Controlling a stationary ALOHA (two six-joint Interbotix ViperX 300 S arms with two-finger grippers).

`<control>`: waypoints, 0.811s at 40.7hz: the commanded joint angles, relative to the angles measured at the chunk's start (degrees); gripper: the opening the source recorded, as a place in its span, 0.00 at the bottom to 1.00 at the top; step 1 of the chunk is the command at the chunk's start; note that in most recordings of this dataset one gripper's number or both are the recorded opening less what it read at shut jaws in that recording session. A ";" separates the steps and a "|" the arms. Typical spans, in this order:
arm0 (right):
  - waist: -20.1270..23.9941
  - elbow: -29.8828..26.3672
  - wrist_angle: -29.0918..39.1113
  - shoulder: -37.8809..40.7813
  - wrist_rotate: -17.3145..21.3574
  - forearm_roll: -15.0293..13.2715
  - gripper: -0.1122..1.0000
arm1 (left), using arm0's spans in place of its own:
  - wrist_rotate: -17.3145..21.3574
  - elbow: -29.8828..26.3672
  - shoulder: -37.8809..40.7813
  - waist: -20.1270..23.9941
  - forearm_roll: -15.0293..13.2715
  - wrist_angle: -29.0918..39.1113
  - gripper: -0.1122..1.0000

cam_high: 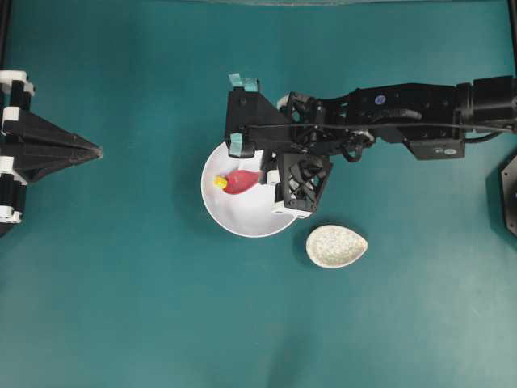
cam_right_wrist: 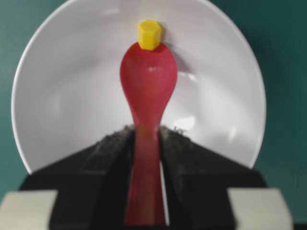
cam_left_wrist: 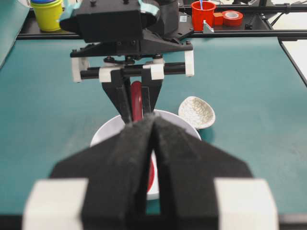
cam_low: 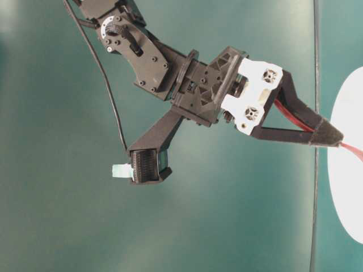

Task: Scoop the yellow hexagonal prism block from the bowl with a spoon using the right arm.
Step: 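Push the spoon under the yellow block to scoop it, then lift the spoon with the block up and back toward the right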

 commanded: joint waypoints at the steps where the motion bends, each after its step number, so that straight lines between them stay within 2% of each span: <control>1: 0.18 -0.88 -0.88 -1.05 -0.09 -0.35 0.32 | 0.09 -0.97 0.53 0.00 0.18 -0.53 0.09; 16: 0.18 1.23 -3.87 -2.20 -0.09 -0.35 0.32 | 0.09 -0.97 0.53 -0.09 0.18 -0.53 0.09; 33: 0.79 8.35 -13.45 -6.42 0.26 -0.44 0.32 | 0.09 -1.05 0.53 0.00 0.18 -0.53 0.09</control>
